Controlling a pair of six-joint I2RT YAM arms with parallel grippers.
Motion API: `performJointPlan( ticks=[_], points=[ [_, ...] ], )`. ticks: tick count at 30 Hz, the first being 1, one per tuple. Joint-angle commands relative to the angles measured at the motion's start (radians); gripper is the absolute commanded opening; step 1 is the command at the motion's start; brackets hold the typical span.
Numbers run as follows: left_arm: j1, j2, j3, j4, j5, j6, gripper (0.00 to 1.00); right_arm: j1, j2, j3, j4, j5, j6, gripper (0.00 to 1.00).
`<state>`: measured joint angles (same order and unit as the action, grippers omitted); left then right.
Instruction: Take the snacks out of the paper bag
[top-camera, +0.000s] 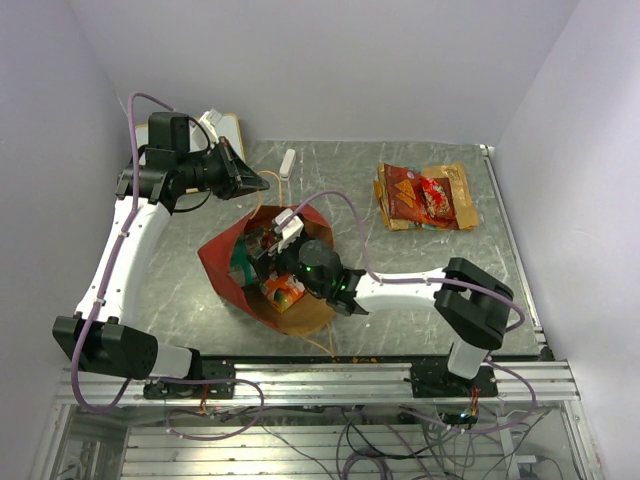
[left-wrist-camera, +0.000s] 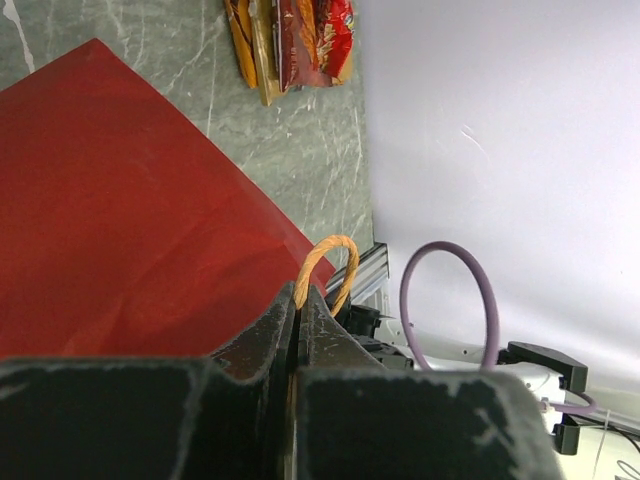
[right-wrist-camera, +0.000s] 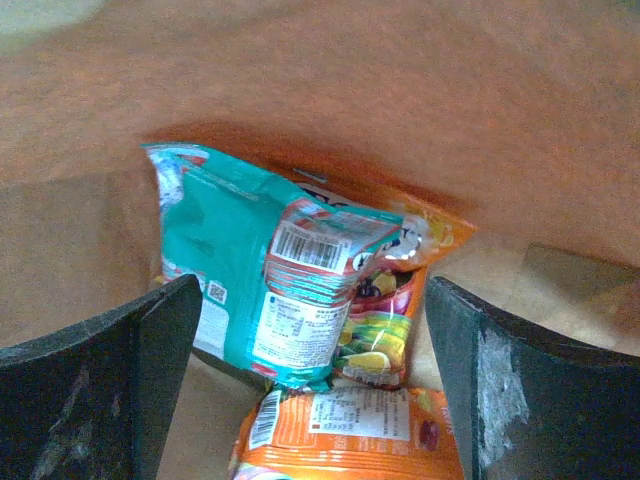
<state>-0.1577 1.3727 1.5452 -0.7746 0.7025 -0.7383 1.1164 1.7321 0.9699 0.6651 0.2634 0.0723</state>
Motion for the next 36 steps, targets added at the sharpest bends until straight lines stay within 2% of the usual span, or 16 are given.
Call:
performJointPlan(
  ticks=[1, 7, 14, 20, 28, 36],
  points=[
    [0.007, -0.008, 0.007, 0.001, 0.022, -0.003, 0.07, 0.006, 0.059, 0.041, 0.064, 0.134, 0.143, 0.94],
    [0.008, 0.004, 0.028, -0.045, 0.028, 0.022, 0.07, 0.008, 0.158, 0.122, 0.112, 0.177, 0.184, 1.0],
    [0.008, 0.0, 0.032, -0.059, 0.031, 0.035, 0.07, 0.03, 0.276, 0.221, 0.124, 0.189, 0.244, 1.0],
    [0.008, -0.004, 0.035, -0.081, 0.029, 0.045, 0.07, 0.045, 0.333, 0.258, 0.04, 0.215, 0.277, 0.92],
    [0.008, -0.012, 0.027, -0.08, 0.025, 0.046, 0.07, 0.046, 0.317, 0.248, 0.027, 0.231, 0.22, 0.49],
    [0.009, -0.007, 0.045, -0.105, 0.002, 0.068, 0.07, 0.046, 0.218, 0.202, 0.051, 0.221, 0.132, 0.14]
  ],
)
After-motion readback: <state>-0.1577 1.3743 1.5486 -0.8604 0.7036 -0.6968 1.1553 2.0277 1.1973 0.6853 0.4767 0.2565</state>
